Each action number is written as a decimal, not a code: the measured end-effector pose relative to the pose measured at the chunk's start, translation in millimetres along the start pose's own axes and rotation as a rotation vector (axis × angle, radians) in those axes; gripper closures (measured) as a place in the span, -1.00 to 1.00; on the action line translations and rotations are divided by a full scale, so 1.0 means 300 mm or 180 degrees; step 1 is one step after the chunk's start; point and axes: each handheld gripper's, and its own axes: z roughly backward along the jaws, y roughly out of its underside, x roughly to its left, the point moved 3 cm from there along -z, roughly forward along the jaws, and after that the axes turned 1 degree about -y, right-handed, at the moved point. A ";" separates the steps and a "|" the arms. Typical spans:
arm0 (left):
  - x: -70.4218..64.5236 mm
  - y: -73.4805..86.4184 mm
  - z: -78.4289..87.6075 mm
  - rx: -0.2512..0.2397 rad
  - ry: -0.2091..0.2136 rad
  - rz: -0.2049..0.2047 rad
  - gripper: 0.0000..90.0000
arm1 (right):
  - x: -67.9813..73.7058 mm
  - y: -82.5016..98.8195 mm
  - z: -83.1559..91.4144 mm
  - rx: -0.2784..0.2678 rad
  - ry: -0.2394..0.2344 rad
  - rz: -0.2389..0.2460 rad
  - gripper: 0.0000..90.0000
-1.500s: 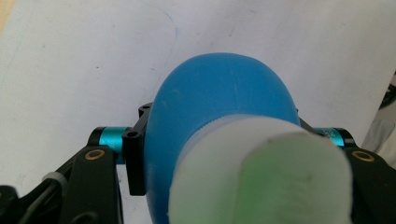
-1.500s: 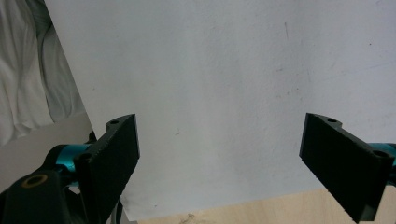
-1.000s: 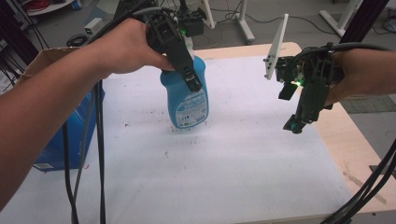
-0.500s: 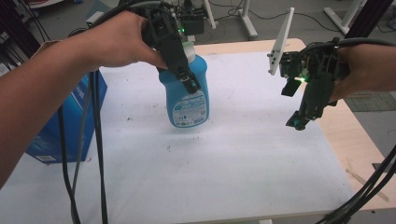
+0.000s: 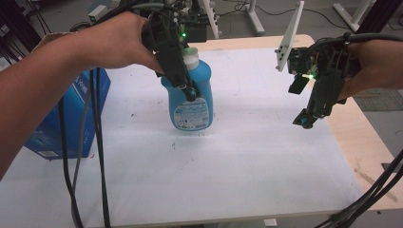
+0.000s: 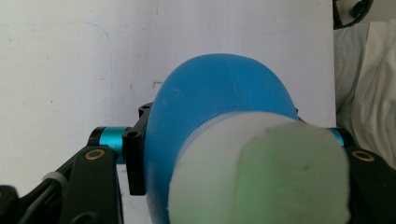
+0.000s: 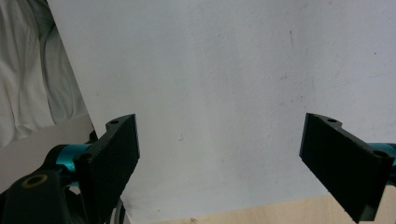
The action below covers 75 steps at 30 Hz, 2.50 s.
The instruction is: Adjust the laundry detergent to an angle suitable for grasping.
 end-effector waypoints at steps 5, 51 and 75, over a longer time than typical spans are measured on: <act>-0.004 0.013 -0.016 0.0023 0.0039 -0.0056 -0.15 | -0.001 -0.005 -0.007 -0.0002 -0.0018 0.0007 -0.74; -0.032 0.031 -0.138 0.0107 0.0228 -0.0508 -0.15 | -0.015 -0.010 -0.027 -0.0008 -0.0057 0.0009 -0.74; 0.000 0.038 -0.144 0.0072 0.0378 -0.0357 -0.31 | -0.016 -0.008 -0.034 0.0008 -0.0075 -0.0012 -0.74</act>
